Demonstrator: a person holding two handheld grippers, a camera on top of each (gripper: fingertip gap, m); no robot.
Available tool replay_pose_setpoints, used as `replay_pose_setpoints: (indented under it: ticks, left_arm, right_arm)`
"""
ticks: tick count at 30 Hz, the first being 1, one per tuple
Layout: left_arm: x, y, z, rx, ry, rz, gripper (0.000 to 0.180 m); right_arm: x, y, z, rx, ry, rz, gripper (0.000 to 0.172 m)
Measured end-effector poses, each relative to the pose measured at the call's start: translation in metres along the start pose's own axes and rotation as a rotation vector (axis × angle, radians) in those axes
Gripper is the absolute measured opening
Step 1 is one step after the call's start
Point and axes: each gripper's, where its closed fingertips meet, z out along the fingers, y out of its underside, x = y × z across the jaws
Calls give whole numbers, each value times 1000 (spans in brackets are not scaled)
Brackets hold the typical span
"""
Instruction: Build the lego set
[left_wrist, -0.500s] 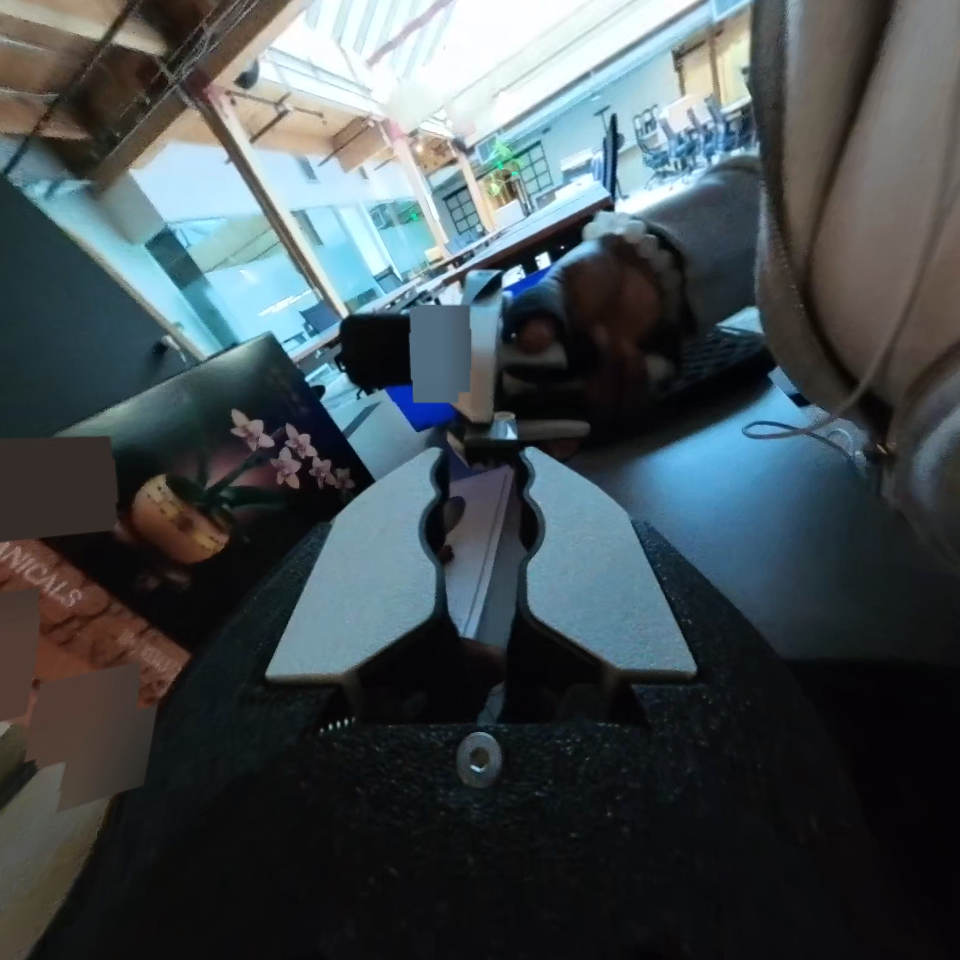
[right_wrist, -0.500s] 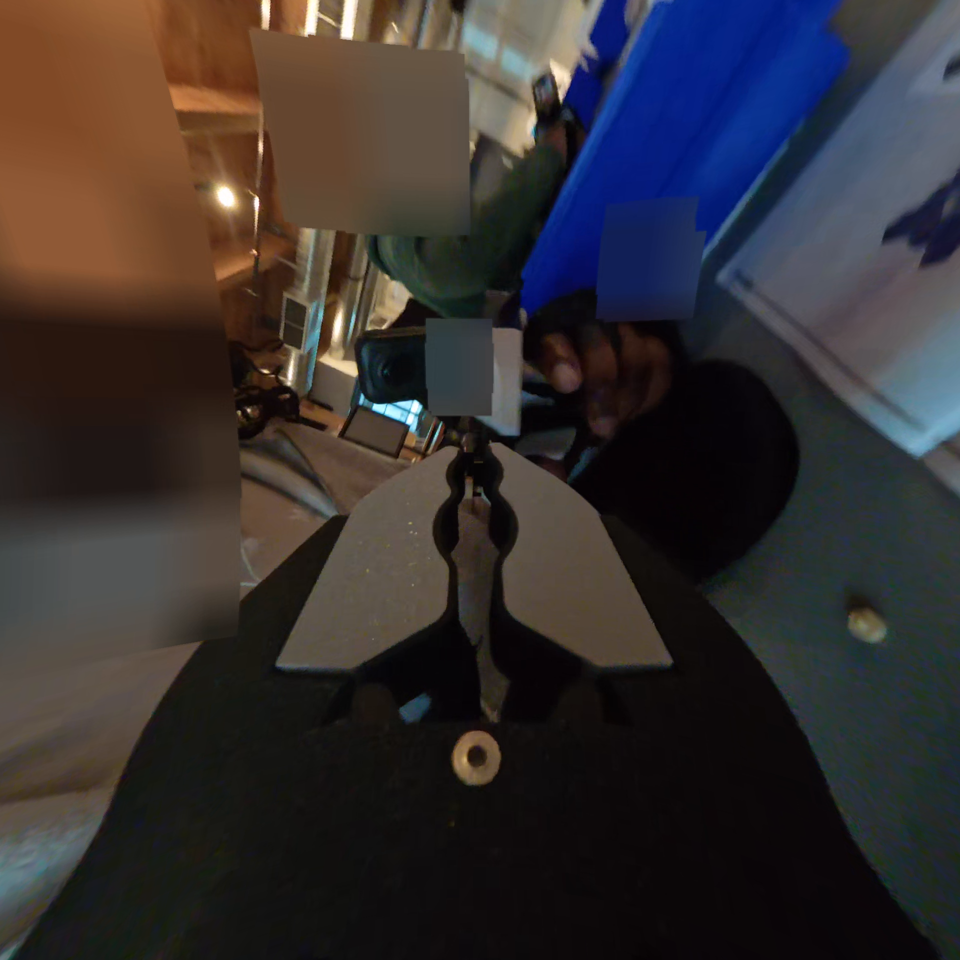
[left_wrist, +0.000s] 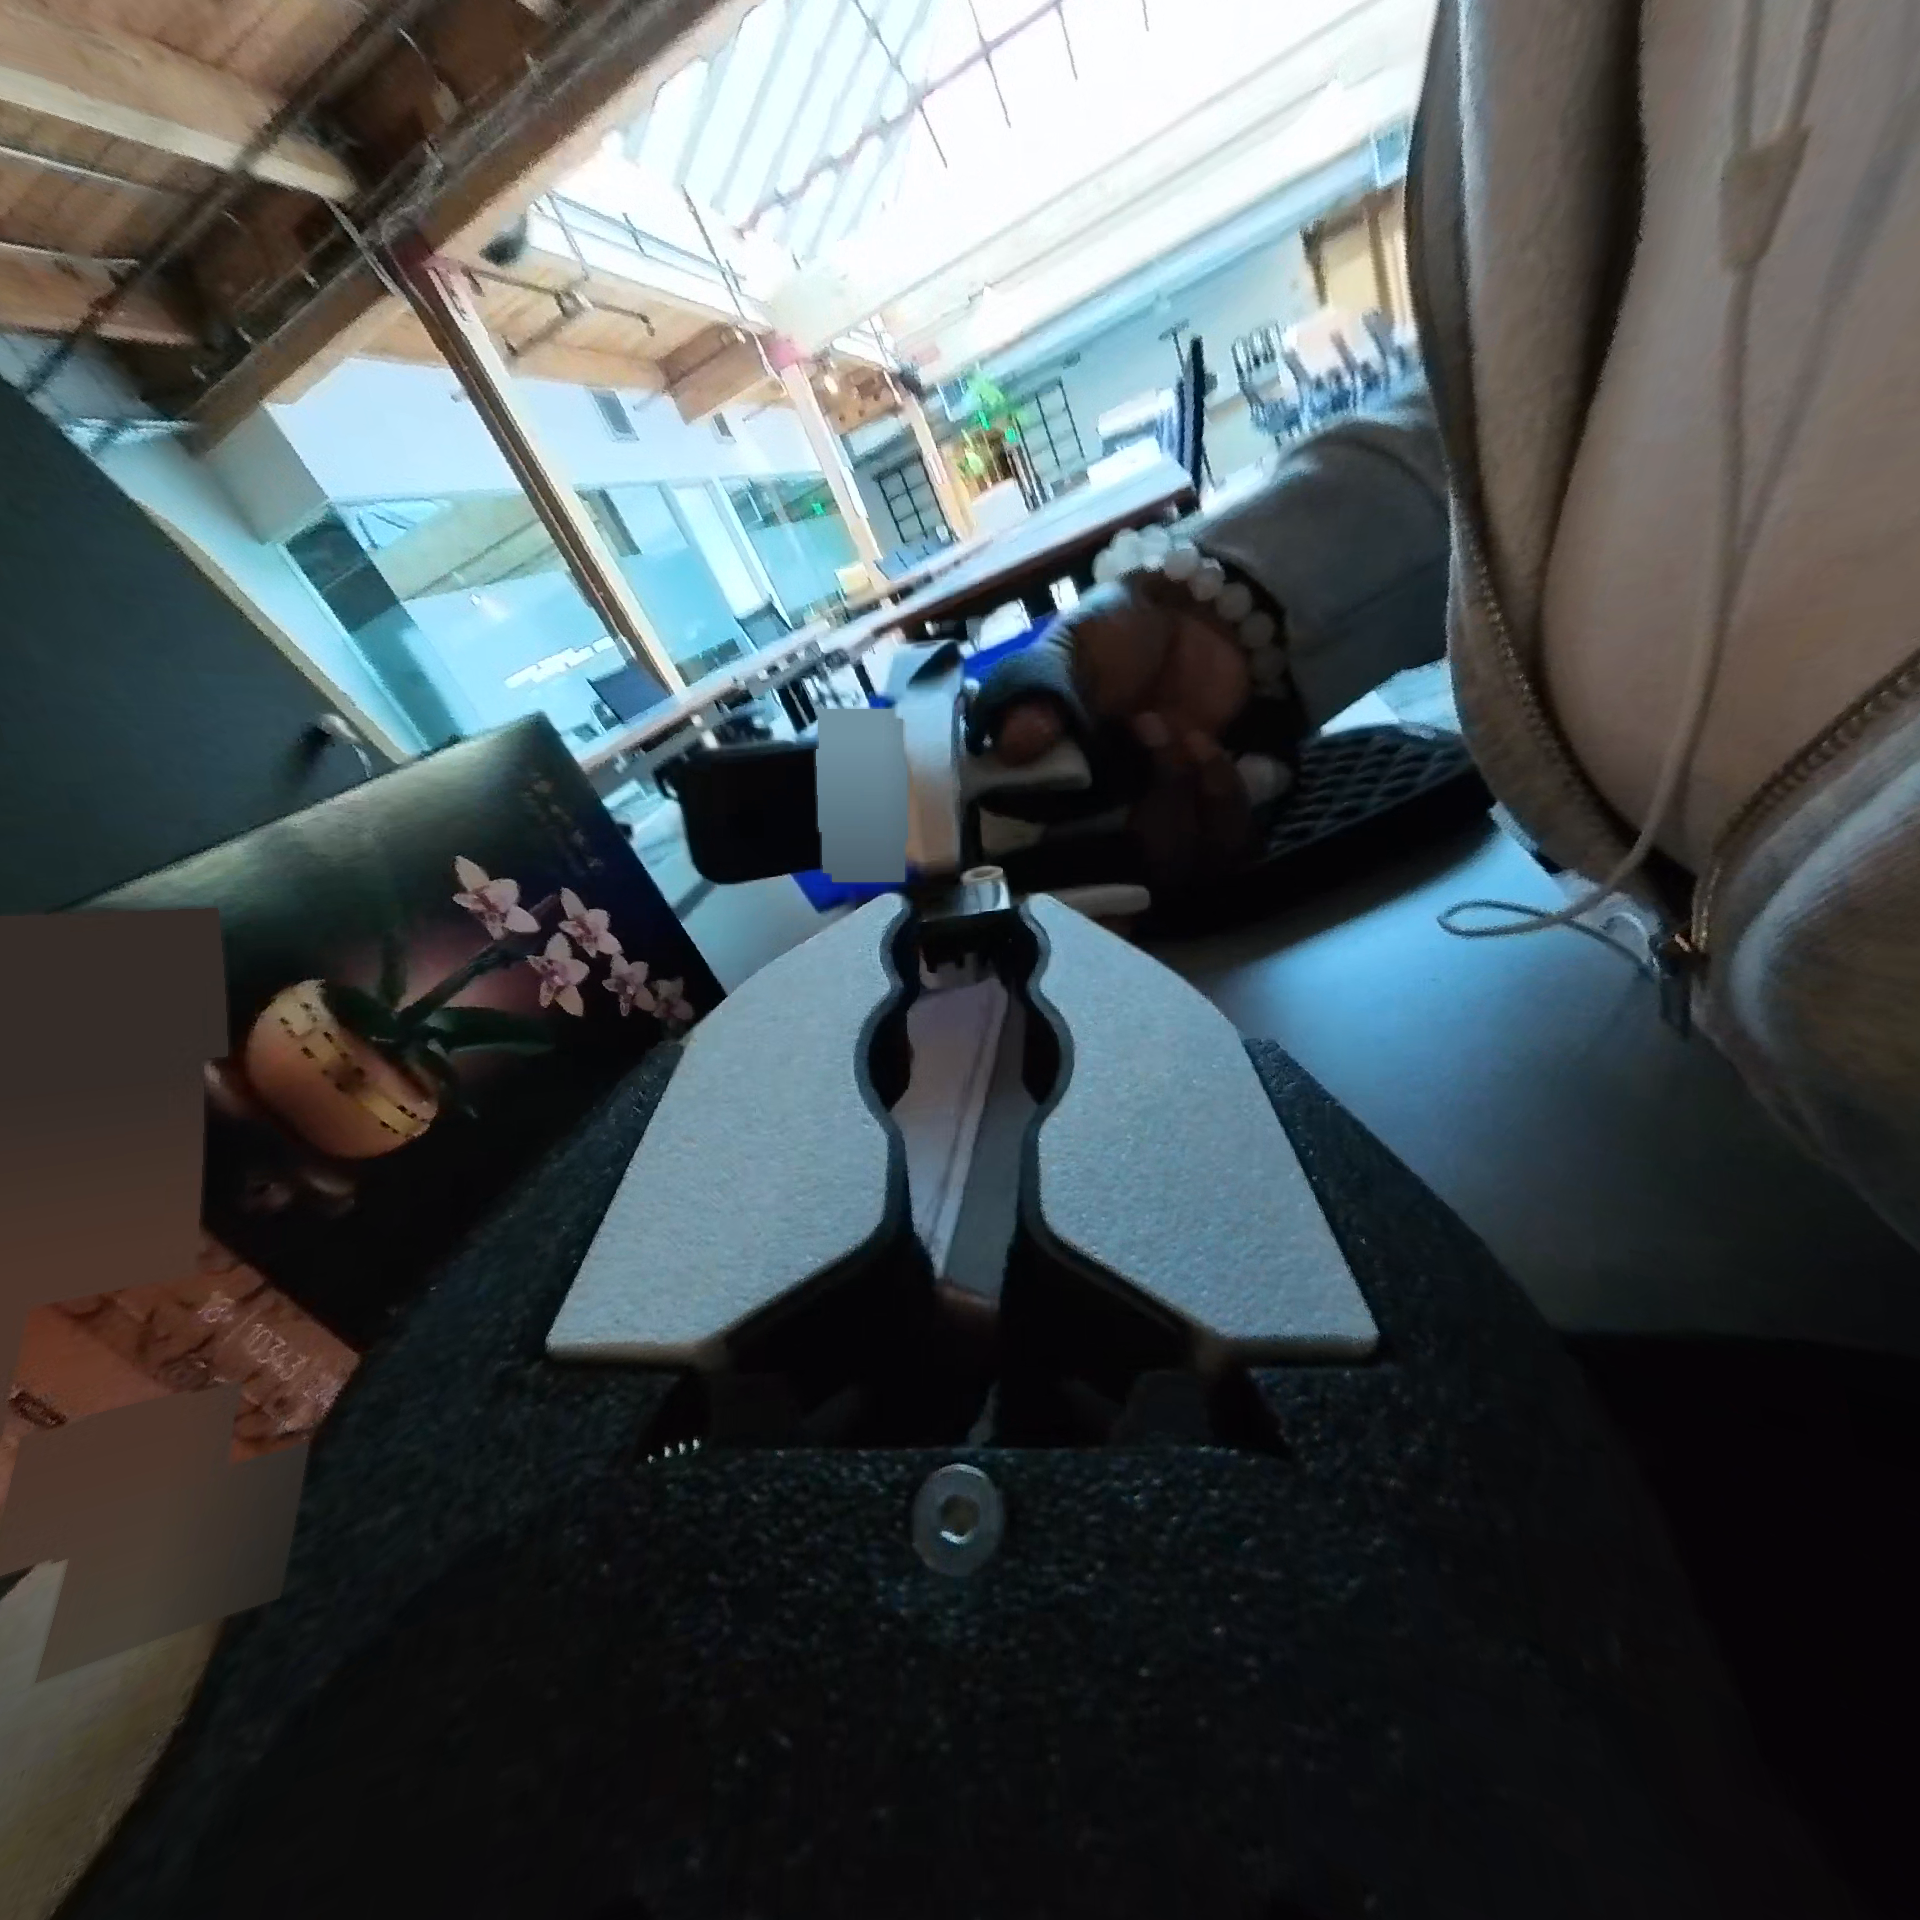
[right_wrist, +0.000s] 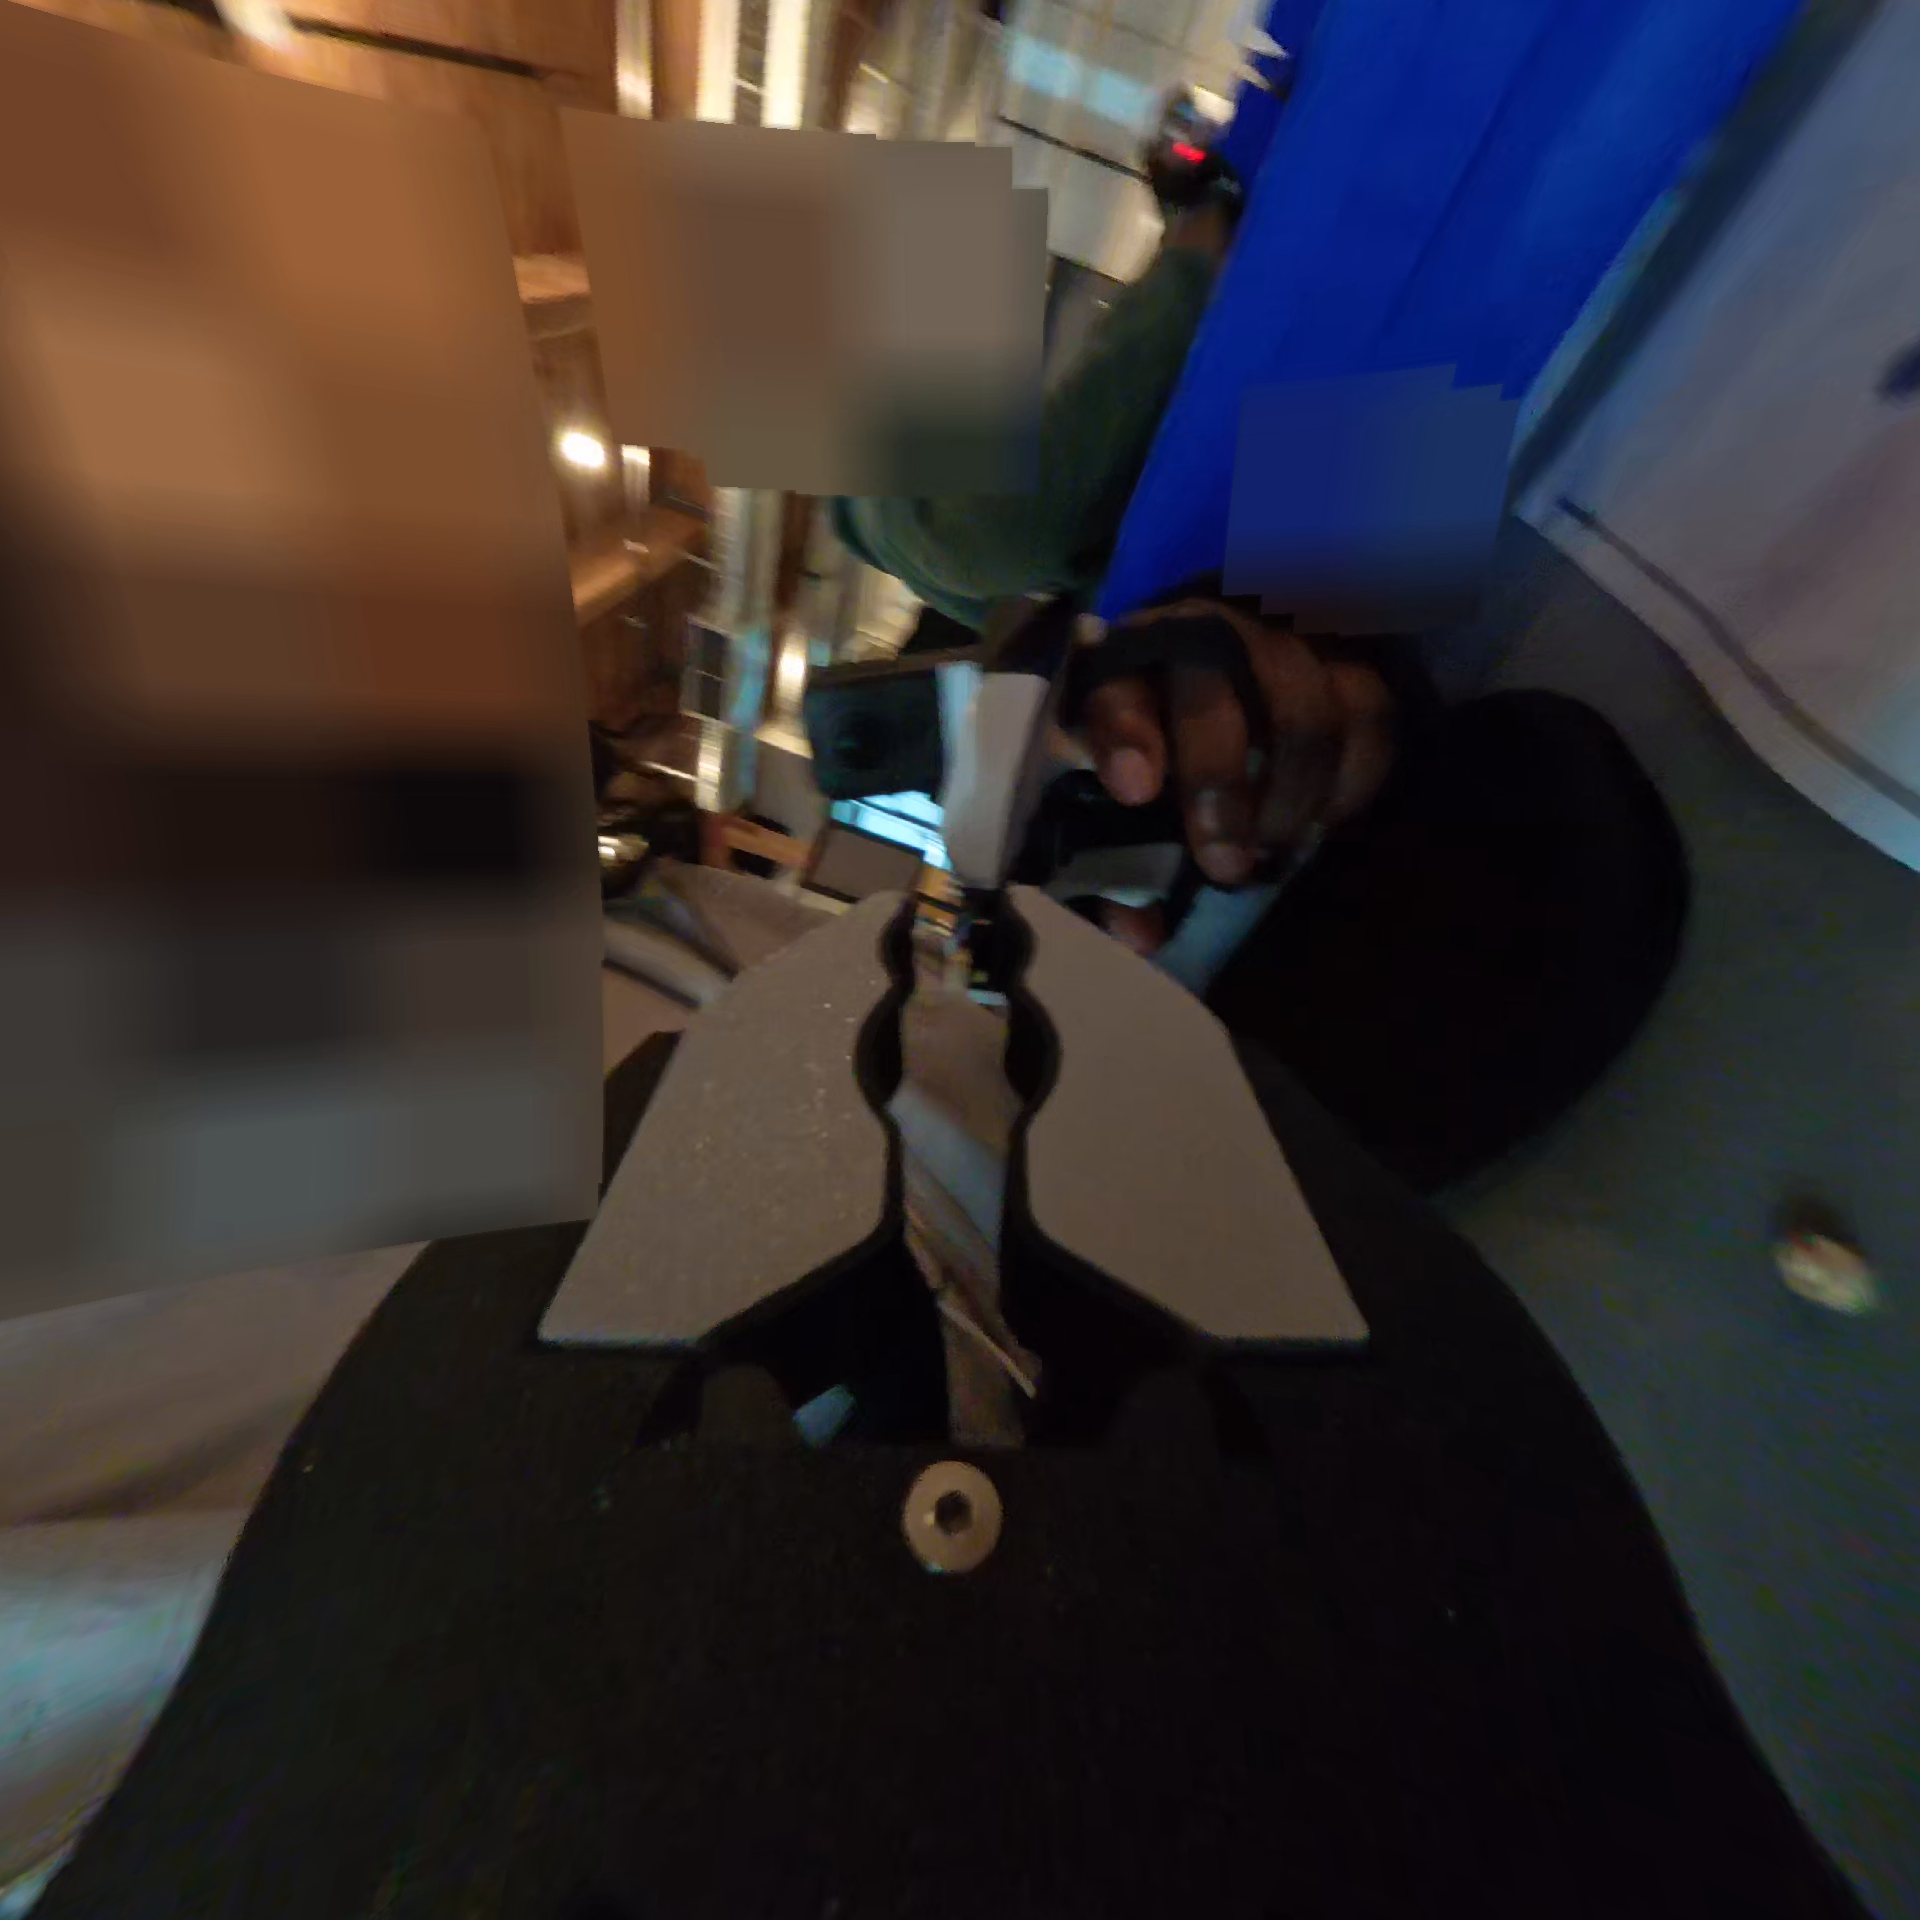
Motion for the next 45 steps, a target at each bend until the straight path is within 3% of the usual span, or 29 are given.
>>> replay_pose_setpoints:
  ticks: [4, 10, 16, 17, 18, 19, 20, 23, 26, 27, 29, 30, 35, 45]
  left_arm:
    - [-4, -7, -5, 57, -22, -18, 16]
    - [-2, -5, -2, 47, -18, 1, 16]
    - [1, -4, -2, 39, -6, 16, 16]
    - [1, -4, -2, 42, -6, 13, 16]
    - [-1, -5, -2, 43, -14, 6, 15]
    - [-3, -5, -3, 45, -22, -4, 16]
    - [-6, -5, -4, 48, -38, -20, 16]
    - [-17, -4, -10, 54, -76, -102, 16]
    - [-26, -5, -14, 71, -111, -161, 16]
    - [-27, -5, -15, 76, -115, -170, 16]
    - [-28, -4, -15, 77, -110, -183, 16]
    - [-28, -4, -15, 78, -107, -188, 16]
    - [-30, -4, -16, 83, -109, -201, 16]
    - [-32, -3, -16, 87, -111, -223, 16]
  right_arm:
    - [-8, -1, -4, 34, -54, -35, 23]
    - [0, 7, 1, 34, -44, -41, 6]
    - [3, 10, -1, 26, -19, -97, 4]
    - [1, 9, -1, 26, -10, -128, 6]
    - [-4, 5, -2, 42, -7, -167, 23]
    - [-9, -2, -6, 69, 4, -222, 40]
    - [-11, -9, -12, 87, 56, -322, 46]
    - [3, -22, -42, 32, 458, -834, 48]
    - [24, -22, -57, -68, 767, -1134, 85]
    - [38, -15, -59, -157, 834, -1146, 68]
    - [68, 5, -64, -326, 923, -1077, 15]
    - [79, 14, -62, -372, 922, -1042, 10]
    - [112, 24, -67, -466, 1015, -884, 13]
    - [120, 20, -63, -421, 1023, -901, 0]
